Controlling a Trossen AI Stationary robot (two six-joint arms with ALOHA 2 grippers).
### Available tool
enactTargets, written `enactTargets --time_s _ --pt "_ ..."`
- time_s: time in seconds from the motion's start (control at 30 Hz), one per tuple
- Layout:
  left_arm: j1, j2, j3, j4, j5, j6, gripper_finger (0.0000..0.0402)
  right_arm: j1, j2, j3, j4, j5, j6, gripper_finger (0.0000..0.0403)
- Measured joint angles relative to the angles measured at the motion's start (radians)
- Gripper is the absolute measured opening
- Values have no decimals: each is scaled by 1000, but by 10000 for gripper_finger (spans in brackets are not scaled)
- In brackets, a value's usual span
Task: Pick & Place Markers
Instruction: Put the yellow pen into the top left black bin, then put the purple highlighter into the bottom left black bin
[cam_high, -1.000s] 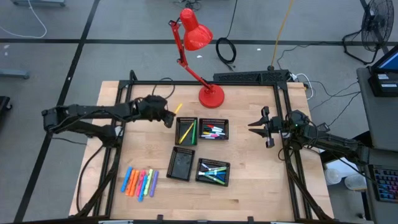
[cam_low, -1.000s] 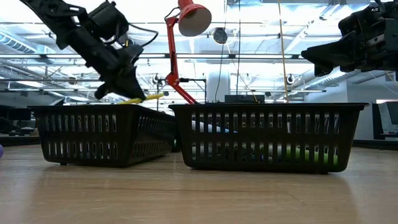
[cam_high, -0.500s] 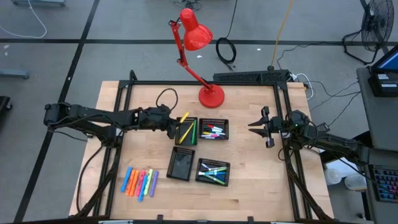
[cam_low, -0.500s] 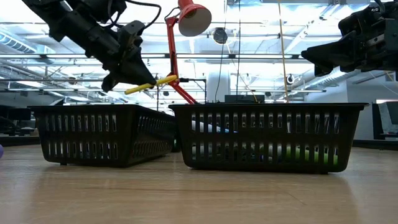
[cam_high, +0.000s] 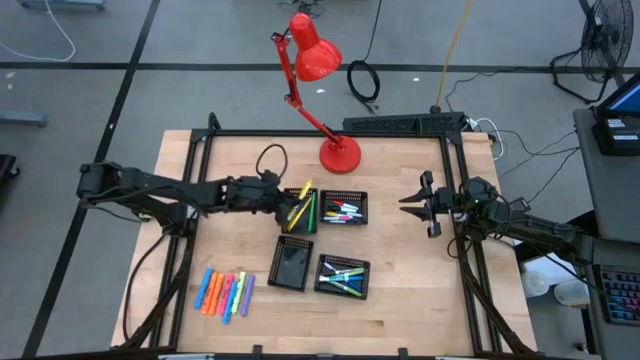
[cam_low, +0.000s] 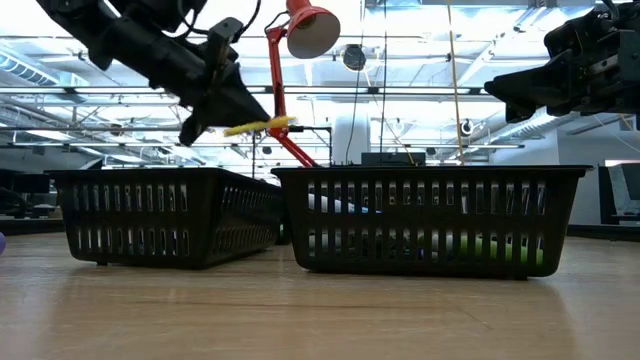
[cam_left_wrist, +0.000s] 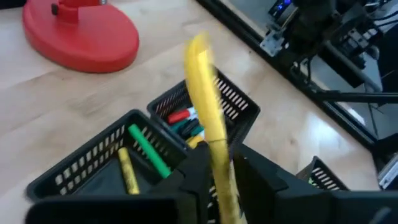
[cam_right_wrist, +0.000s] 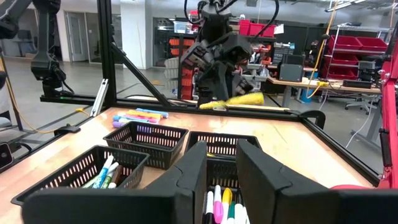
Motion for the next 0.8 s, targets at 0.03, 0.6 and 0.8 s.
enactTargets --time_s 0.03,0.6,0.8 --pt "0 23 2 7 0 0 81 0 0 0 0 0 0 77" --pt "0 84 1 -4 215 -15 107 0 0 0 0 0 0 77" --pt "-77 49 0 45 611 -81 93 0 0 0 0 0 0 77"
